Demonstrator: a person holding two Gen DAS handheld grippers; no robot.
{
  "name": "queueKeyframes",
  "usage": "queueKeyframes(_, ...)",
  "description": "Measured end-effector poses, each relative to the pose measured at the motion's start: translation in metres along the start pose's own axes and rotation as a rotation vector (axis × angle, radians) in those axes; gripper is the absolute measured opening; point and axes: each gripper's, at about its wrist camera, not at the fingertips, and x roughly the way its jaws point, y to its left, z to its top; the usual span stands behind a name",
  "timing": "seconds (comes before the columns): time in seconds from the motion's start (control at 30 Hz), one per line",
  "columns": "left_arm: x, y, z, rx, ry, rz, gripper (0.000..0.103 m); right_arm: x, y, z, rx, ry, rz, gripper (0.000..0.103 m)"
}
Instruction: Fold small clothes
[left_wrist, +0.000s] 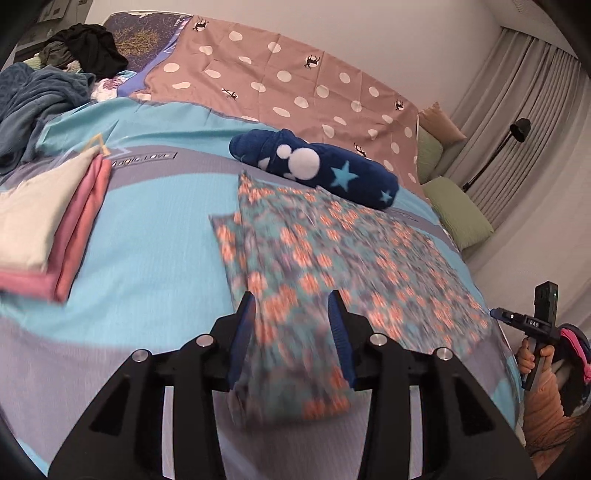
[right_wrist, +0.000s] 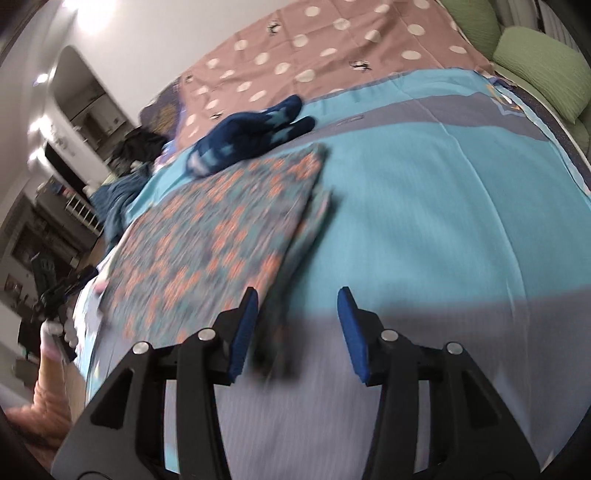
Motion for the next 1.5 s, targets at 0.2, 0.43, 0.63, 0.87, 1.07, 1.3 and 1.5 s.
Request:
queueKeyframes(0.2,-0.012,-0.01,-0.042,-0.005,0.027,0.041,0.057,0.005,0.026,-0.028,-0.095,0.02,0.013,0.056)
queueKeyframes(0.43,0.015,0.01,-0.058,0.022,0.074,0.257,0.056,0.025,-0.019,-0.031,0.043,0.073,0.018,0.007)
queueKeyframes(0.63,-0.018,0.015,-0.067,-0.113,0.068,0.138,0.056,-0.01,-0.022,-0.05,0.132,0.051,0.035,0.019)
queueKeyframes(0.87,0.001,0.018,-0.078,-0.346,0.059,-0.104,0.062,0.027,-0.004,-0.046,0.294,0.102,0.191,0.076)
queueKeyframes(1.07,0.028,0.033,-0.064,-0.47,-0.038,-0.169,0.01,0.057,-0.002,-0.017,0.409,0.028,0.16,0.054)
queueKeyframes(1.3,-0.006,0.012,-0.057,-0.427,-0.121,-0.208,0.004,0.021,0.008,-0.008,0.39,0.016,0.245,0.009)
queueKeyframes(1.5,-0.086,-0.01,-0.087,-0.34,-0.157,-0.21,0.0,-0.015,0.02,-0.045,0.322,0.063,0.21,0.009)
